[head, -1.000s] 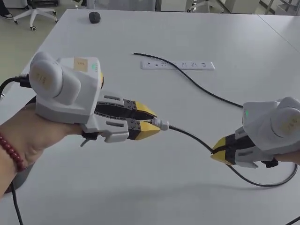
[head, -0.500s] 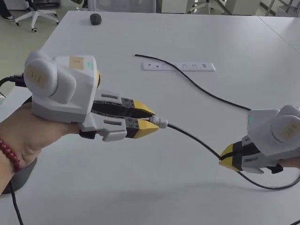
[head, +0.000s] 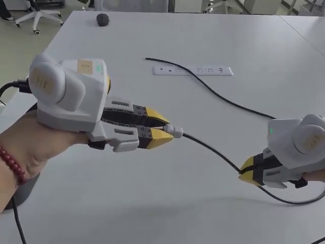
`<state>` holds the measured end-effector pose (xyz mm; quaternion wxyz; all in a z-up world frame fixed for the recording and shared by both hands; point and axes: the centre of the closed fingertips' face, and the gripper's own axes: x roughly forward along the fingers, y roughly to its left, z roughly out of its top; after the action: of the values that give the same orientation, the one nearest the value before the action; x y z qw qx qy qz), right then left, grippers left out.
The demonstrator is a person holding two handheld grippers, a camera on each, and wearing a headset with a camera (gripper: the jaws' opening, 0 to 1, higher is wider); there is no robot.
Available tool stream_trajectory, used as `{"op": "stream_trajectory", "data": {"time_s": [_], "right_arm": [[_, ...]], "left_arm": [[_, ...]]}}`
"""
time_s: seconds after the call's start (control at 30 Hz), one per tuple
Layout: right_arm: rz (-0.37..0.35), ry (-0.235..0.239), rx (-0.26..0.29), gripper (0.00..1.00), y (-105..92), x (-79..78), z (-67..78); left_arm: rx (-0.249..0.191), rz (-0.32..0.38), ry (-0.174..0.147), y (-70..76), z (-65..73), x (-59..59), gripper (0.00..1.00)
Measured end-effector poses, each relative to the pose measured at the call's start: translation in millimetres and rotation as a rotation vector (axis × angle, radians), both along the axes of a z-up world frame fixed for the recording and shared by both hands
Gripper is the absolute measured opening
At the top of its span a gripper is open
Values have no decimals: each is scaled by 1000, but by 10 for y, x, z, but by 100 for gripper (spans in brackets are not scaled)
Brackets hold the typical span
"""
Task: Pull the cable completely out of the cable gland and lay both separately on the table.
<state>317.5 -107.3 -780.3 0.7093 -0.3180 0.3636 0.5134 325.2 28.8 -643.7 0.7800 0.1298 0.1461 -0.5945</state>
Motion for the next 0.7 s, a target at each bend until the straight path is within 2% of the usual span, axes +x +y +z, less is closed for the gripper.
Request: {"op": "stream_trajectory", "data": {"time_s": [0.13,0.2,0.3,0.43,0.47,0.57,0.7], "right_arm": [[2,-3,26,3,78,-4,65],[3,-23,35,7,129,16,110],[15,-38,80,8,268,24,227],[47,-66,156,11,536,10,477],[50,-73,160,12,558,13,502],[91,-115,196,11,743,4,707],[118,-139,235,10,915,-14,924]], "left_arm": [[2,1,2,-4,-6,6,16],[5,-2,3,-14,-23,3,16],[6,-5,5,-27,-34,0,16],[9,-10,8,-54,-56,-9,16],[10,-11,7,-59,-60,-9,16],[11,-13,8,-68,-68,-9,16],[8,-14,8,-78,-61,-10,16]]}}
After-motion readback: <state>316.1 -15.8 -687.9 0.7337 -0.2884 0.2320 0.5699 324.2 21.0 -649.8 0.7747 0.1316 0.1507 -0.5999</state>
